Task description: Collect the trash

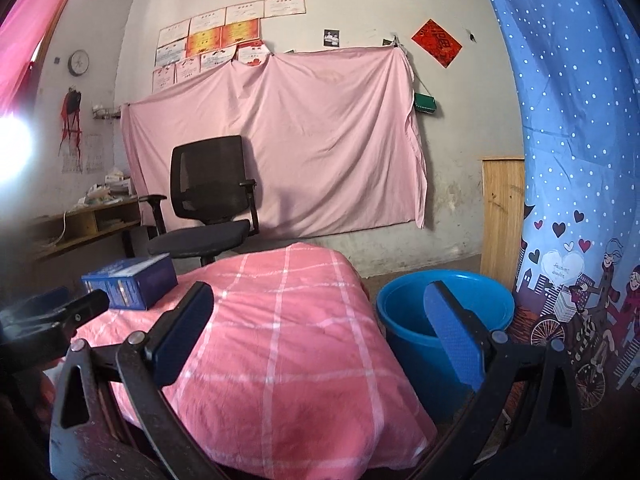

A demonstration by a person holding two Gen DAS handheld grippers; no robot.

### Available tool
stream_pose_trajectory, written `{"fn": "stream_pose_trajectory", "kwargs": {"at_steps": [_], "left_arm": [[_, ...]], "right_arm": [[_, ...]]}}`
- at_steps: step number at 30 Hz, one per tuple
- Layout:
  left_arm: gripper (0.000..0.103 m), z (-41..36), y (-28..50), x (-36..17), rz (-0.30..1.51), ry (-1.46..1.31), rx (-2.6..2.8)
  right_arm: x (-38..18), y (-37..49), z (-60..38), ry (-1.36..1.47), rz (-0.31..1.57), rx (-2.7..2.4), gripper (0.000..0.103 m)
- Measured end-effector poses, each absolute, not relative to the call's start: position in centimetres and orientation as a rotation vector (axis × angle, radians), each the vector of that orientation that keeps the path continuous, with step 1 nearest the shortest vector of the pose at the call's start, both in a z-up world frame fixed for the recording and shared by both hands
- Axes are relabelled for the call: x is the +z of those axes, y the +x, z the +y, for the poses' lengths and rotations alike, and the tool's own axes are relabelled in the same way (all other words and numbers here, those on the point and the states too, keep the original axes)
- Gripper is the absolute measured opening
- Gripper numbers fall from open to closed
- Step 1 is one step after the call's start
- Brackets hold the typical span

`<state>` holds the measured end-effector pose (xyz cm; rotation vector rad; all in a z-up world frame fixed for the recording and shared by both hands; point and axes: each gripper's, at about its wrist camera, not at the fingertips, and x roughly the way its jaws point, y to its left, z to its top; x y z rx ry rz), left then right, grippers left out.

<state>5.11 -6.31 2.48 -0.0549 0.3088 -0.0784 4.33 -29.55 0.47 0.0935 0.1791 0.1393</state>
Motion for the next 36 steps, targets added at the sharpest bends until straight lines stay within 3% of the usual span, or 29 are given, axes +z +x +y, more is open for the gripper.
{"fn": "stream_pose_trajectory", "kwargs": {"at_steps": [36], "left_arm": [[0.101, -5.6, 5.3, 1.0, 0.318, -0.048, -0.064]], "right_arm": [[-1.2, 4.1, -30.0, 0.100, 0.212, 0.146, 0.103]]}}
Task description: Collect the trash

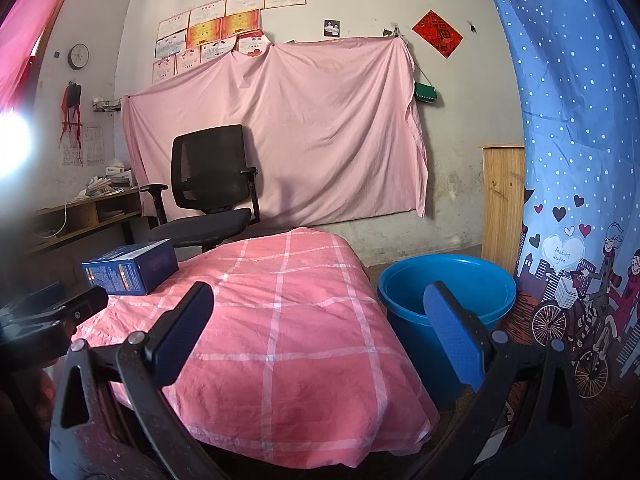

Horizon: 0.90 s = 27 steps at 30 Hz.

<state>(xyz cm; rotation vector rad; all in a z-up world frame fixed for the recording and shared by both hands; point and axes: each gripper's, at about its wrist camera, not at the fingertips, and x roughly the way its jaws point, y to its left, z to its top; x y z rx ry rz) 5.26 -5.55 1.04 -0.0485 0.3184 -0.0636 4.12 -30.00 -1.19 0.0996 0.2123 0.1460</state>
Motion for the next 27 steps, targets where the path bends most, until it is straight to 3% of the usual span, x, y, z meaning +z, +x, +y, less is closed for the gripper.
{"fn": "stream_pose_trajectory", "kwargs": {"at_steps": [27], "left_arm": [[0.101, -5.59, 5.17, 0.84, 0.315, -0.049, -0.061]], "right_arm": [[-0.99, 3.80, -30.08, 0.109, 0.206, 0.147, 0.103]]}}
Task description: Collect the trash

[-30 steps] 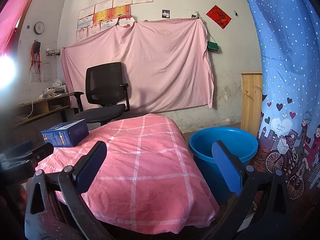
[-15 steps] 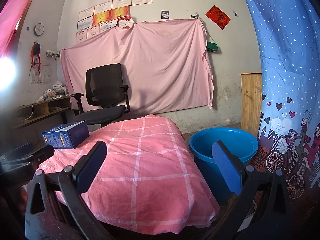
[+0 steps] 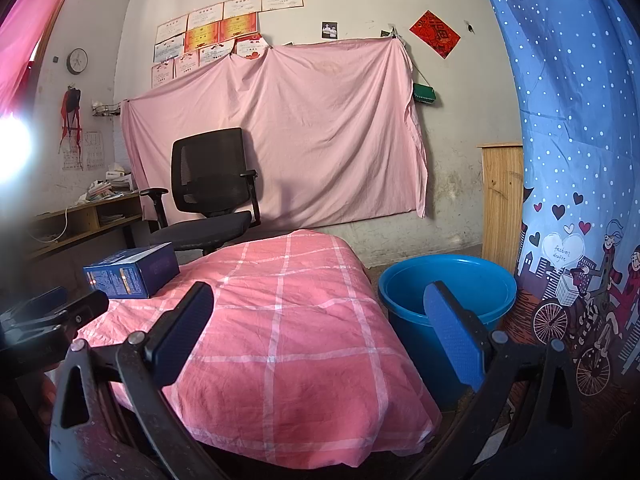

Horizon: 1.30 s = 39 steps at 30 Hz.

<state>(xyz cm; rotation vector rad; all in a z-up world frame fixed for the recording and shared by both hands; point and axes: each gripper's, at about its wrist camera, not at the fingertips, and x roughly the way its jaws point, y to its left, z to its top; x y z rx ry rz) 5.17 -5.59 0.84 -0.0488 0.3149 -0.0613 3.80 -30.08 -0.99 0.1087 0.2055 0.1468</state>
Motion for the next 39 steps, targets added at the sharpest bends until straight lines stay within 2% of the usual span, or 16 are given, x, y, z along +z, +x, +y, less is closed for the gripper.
{"fn": "stream_pose_trajectory", "kwargs": {"at_steps": [39], "left_arm": [[0.101, -5.84, 5.00, 0.82, 0.316, -0.048, -0.060]], "right_arm": [[-1.04, 3.68, -29.83, 0.113, 0.205, 0.145, 0.103]]}}
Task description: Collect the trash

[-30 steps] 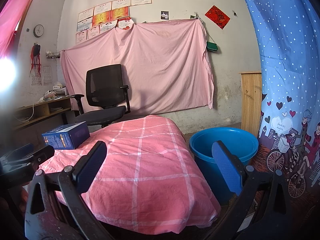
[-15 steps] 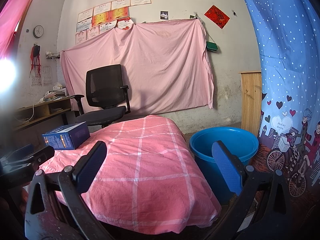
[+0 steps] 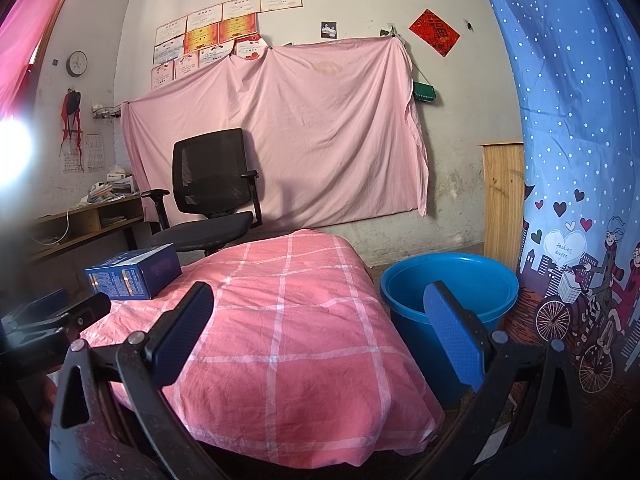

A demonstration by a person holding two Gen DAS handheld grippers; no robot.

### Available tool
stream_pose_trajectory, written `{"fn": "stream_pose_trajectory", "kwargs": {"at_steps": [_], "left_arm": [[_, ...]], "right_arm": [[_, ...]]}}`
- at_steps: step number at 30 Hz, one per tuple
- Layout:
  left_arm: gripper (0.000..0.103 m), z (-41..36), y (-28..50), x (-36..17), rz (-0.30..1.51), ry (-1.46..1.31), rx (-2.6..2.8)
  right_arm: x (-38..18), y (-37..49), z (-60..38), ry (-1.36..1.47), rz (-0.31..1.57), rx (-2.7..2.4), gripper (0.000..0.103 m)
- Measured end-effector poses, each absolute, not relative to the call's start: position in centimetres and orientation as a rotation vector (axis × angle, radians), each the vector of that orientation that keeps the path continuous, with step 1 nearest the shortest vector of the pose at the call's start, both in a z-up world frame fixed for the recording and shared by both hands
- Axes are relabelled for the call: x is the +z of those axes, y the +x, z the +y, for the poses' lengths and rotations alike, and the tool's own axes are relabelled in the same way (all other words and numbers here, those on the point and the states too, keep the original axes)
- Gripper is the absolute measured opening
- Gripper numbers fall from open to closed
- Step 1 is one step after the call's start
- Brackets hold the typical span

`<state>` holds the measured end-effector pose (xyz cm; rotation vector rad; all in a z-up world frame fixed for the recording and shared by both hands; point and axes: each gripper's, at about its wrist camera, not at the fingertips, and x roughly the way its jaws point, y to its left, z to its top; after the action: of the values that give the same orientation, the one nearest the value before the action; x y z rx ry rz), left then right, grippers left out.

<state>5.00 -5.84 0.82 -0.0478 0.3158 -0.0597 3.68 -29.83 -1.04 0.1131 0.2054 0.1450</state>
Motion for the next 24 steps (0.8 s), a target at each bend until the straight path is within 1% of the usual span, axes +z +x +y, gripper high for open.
{"fn": "stream_pose_trajectory", "kwargs": {"at_steps": [24], "left_arm": [[0.101, -5.5, 5.0, 0.3, 0.320, -0.052, -0.046]], "right_arm": [[-1.2, 3.6, -28.6, 0.113, 0.212, 0.149, 0.103]]}}
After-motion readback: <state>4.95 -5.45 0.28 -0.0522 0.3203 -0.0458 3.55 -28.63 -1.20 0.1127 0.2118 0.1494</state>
